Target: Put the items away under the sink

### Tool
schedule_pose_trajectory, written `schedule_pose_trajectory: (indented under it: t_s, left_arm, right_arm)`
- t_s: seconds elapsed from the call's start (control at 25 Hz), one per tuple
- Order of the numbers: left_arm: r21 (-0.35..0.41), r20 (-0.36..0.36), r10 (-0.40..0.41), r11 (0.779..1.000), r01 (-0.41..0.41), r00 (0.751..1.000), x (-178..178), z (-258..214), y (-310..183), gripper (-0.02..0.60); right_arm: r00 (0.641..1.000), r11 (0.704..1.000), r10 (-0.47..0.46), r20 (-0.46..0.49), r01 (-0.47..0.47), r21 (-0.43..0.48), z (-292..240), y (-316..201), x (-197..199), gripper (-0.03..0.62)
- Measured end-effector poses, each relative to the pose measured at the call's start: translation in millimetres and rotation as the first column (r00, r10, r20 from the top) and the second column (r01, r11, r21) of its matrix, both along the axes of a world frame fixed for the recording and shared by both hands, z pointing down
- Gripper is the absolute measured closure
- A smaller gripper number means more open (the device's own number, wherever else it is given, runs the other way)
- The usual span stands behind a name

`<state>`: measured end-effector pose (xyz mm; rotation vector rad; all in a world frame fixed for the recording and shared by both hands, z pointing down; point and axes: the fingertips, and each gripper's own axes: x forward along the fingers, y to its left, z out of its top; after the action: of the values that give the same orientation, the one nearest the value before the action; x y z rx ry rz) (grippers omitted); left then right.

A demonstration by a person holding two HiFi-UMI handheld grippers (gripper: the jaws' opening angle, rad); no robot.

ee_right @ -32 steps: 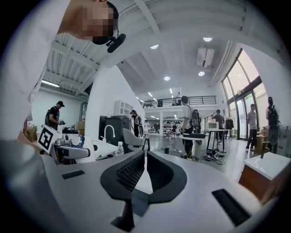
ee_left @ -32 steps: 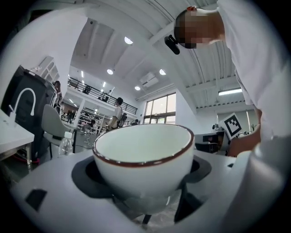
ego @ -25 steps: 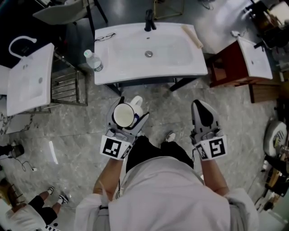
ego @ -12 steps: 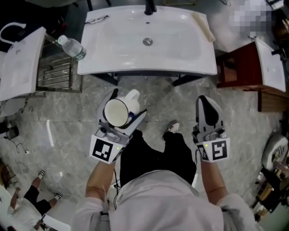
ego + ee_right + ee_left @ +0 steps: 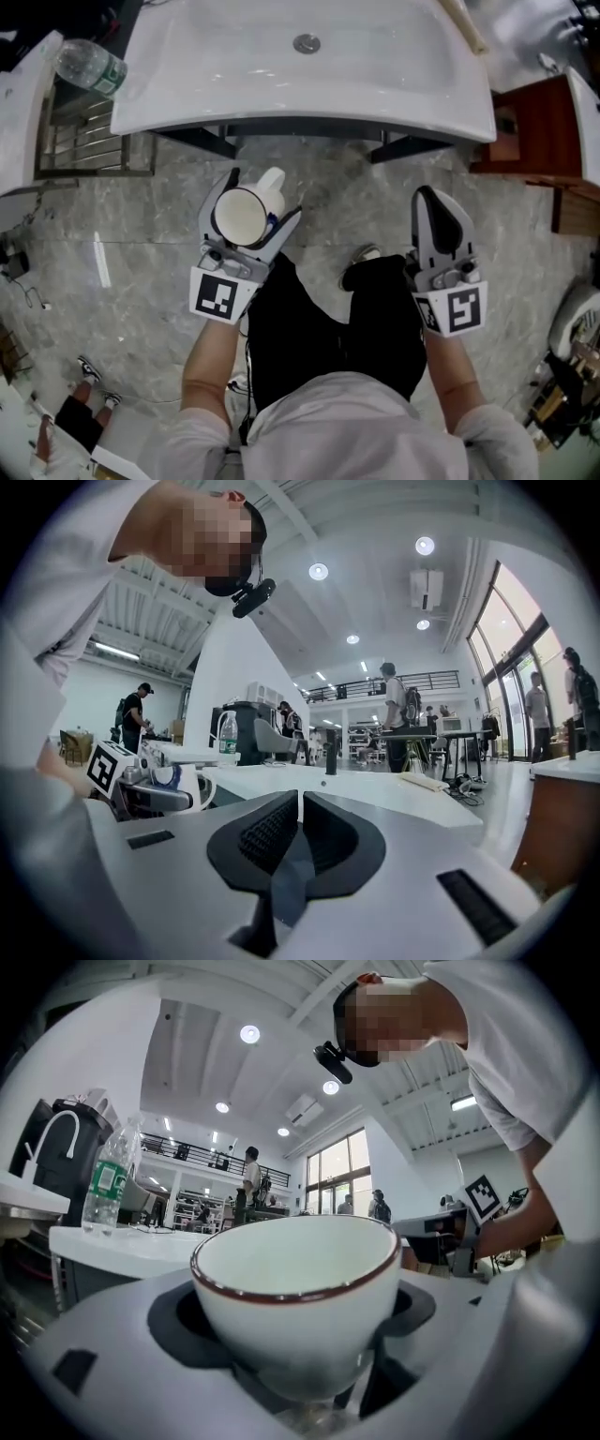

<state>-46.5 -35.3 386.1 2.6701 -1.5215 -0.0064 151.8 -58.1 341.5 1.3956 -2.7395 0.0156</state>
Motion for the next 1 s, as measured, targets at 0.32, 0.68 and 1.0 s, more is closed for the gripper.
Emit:
schedule_pose_trajectory:
  t_s: [0.32,0.68,1.0]
  left_arm:
    - [-0.017,0.003,0.028,0.999,-0.028,1.0,15.4,89.9,-13.4,0.175]
    - [-0.004,-0.058,0.056,0.998,-0.057,0.997,28.0,155.8,-60.9,0.175]
    - [0.035,0.023,0.055,0.998,-0.056,0.998,40.5,197.5,-112.2,0.175]
  right_arm:
    - [0.999,1.0,-0.015,-0.028,0.014,-0.011,81.0,-3.6,2.7,0.553]
    - [0.999,0.999,-0.036,-0.04,0.036,0.005,136.5,-23.1,-7.1,0.553]
    - [0.999,1.0,0.001,-0.047,0.0,0.017,171.6,-50.2,3.1,0.553]
